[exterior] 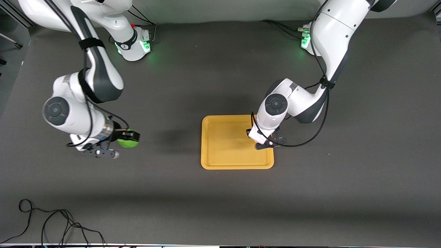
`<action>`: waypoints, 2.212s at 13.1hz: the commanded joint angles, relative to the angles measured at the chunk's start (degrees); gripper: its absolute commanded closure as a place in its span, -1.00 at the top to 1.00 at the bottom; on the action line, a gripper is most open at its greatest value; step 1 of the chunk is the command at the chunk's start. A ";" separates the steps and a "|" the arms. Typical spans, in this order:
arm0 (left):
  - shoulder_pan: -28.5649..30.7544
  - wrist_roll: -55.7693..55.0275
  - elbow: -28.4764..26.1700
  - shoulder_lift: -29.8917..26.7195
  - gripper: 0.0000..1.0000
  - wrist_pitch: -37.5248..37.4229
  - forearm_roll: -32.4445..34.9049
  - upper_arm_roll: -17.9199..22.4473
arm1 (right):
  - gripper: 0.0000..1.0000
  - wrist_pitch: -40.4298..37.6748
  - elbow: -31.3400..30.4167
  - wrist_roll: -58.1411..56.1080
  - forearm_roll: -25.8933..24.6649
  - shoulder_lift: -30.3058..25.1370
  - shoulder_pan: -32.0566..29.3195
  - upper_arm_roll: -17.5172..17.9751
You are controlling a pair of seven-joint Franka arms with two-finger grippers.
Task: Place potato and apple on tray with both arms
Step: 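Release the potato on the tray while the right gripper lifts the apple, then lower the green apple onto the tray while the left gripper withdraws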
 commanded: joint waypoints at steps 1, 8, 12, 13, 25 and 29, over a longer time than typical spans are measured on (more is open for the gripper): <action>-0.95 -1.57 1.36 0.57 -0.20 -0.37 2.27 0.75 | -0.50 -0.85 10.05 10.10 0.71 6.71 5.73 -0.26; -0.33 -1.48 2.33 0.32 1.00 -1.59 4.03 0.75 | -0.55 0.82 20.17 19.52 4.58 14.98 12.32 -0.35; 5.27 3.05 2.24 -9.77 1.00 -12.82 3.25 0.49 | -0.57 2.48 28.87 32.35 3.88 22.97 18.03 -0.52; 7.56 7.61 2.24 -12.41 1.00 -16.24 2.20 0.40 | -0.59 4.14 29.67 34.54 3.27 24.56 20.66 -0.87; 27.18 44.56 0.66 -31.76 1.00 -33.14 -6.08 1.45 | -0.60 6.27 33.64 42.12 -3.06 37.41 29.04 -1.40; 31.30 52.12 0.66 -32.12 1.00 -33.33 -8.71 2.24 | 0.68 6.35 33.81 42.30 -3.15 37.76 28.95 -1.75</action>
